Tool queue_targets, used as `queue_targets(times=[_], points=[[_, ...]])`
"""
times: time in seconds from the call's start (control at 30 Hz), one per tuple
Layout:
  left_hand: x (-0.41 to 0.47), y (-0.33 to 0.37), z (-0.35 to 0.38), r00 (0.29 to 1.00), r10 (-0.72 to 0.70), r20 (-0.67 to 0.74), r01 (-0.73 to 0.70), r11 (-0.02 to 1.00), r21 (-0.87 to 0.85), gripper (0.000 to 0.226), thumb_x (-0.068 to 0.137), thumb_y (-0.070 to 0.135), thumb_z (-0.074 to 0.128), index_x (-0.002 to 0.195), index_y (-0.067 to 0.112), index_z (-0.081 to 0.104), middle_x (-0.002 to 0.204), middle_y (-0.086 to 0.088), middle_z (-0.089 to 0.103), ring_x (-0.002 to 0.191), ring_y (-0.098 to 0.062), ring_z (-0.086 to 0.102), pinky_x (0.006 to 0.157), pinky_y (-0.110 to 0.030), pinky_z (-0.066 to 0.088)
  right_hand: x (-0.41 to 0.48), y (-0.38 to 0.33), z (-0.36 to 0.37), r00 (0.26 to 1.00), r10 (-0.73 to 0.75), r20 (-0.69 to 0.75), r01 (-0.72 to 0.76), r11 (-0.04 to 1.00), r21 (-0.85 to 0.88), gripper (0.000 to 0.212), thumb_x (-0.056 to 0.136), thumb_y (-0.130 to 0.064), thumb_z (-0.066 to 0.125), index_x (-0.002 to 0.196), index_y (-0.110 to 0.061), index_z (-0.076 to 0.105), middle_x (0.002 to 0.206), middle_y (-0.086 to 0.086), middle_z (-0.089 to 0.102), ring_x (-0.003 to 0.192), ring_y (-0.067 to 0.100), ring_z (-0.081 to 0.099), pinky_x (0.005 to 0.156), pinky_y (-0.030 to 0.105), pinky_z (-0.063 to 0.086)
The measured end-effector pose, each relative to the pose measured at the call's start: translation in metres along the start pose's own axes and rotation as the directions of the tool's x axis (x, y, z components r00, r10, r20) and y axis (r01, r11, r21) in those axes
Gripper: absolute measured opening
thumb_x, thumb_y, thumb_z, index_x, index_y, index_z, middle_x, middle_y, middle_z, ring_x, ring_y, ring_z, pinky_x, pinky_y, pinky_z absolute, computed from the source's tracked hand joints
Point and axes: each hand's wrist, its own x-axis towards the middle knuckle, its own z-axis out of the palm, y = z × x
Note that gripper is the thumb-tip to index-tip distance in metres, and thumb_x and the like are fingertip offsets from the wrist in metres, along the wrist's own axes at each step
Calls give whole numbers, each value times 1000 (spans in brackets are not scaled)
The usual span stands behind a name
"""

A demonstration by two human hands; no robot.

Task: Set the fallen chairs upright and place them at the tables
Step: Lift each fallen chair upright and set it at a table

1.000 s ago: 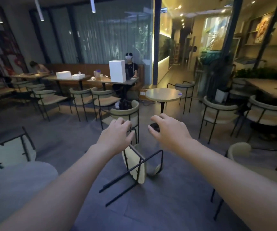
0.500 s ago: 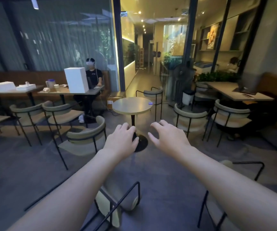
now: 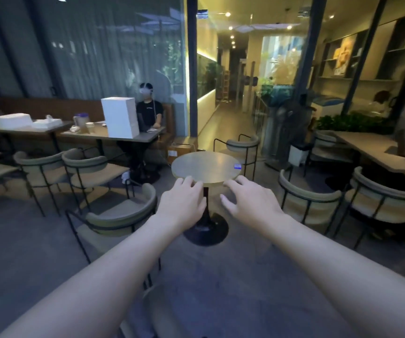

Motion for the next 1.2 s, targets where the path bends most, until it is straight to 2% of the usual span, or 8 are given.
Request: queue_targets(times=[0.2, 0.4, 0.53, 0.67, 0.83, 1.0, 1.13, 1.2], points=[[50, -69, 20, 940, -341, -27, 341, 931, 129, 31, 97, 42, 43, 115, 18, 53, 118, -3, 51, 112, -25, 46, 70, -42, 51, 138, -15, 52, 959, -281, -26, 282, 948, 149, 43, 99, -54, 44, 133, -29, 55, 116, -2, 58, 98, 24, 62, 67, 38, 51], [55, -139, 13, 806, -584, -102, 589, 768, 251, 31, 97, 43, 44, 115, 19, 54, 116, -1, 52, 112, -22, 46, 70, -40, 52, 229, -91, 99, 825, -555, -105, 560, 782, 274, 38, 97, -54, 46, 124, -30, 59, 113, -4, 59, 97, 24, 65, 66, 38, 55], [47, -189, 19, 713, -684, -154, 691, 648, 321, 29, 97, 40, 44, 114, 18, 53, 116, -2, 51, 112, -24, 47, 65, -37, 46, 264, -138, 133, 711, -681, -174, 696, 646, 313, 38, 99, -53, 46, 126, -29, 58, 114, -3, 60, 95, 23, 64, 62, 35, 49], [44, -224, 20, 611, -769, -189, 771, 524, 362, 32, 97, 40, 45, 118, 17, 53, 121, -5, 52, 114, -26, 47, 72, -42, 52, 299, -173, 155, 639, -732, -236, 756, 543, 366, 38, 100, -52, 45, 128, -29, 57, 114, -3, 60, 95, 22, 63, 61, 32, 43], [33, -239, 14, 481, -825, -297, 835, 328, 442, 32, 98, 42, 45, 118, 18, 53, 117, -3, 51, 112, -24, 48, 65, -39, 50, 332, -237, 182, 487, -829, -274, 843, 365, 395, 40, 100, -54, 42, 130, -30, 55, 115, -3, 58, 95, 22, 64, 63, 34, 47], [16, -237, 32, 233, -886, -402, 915, 61, 398, 31, 95, 39, 47, 116, 17, 55, 116, -6, 53, 114, -28, 50, 72, -41, 51, 331, -293, 221, 234, -909, -345, 878, 44, 477, 37, 100, -52, 45, 126, -29, 58, 117, -3, 58, 102, 25, 63, 65, 35, 42], [14, -199, 64, -55, -874, -482, 896, -256, 362, 34, 96, 37, 48, 122, 17, 56, 121, -7, 54, 116, -30, 49, 78, -41, 47, 319, -302, 251, -9, -916, -402, 820, -236, 521, 39, 100, -51, 46, 130, -29, 58, 122, -1, 61, 105, 27, 64, 72, 37, 48], [14, -176, 84, -155, -850, -504, 864, -364, 348, 34, 97, 37, 48, 121, 15, 57, 121, -9, 55, 115, -30, 50, 79, -40, 46, 309, -298, 265, -108, -898, -427, 767, -348, 539, 42, 100, -52, 44, 133, -29, 56, 126, -2, 61, 108, 25, 64, 73, 37, 50]])
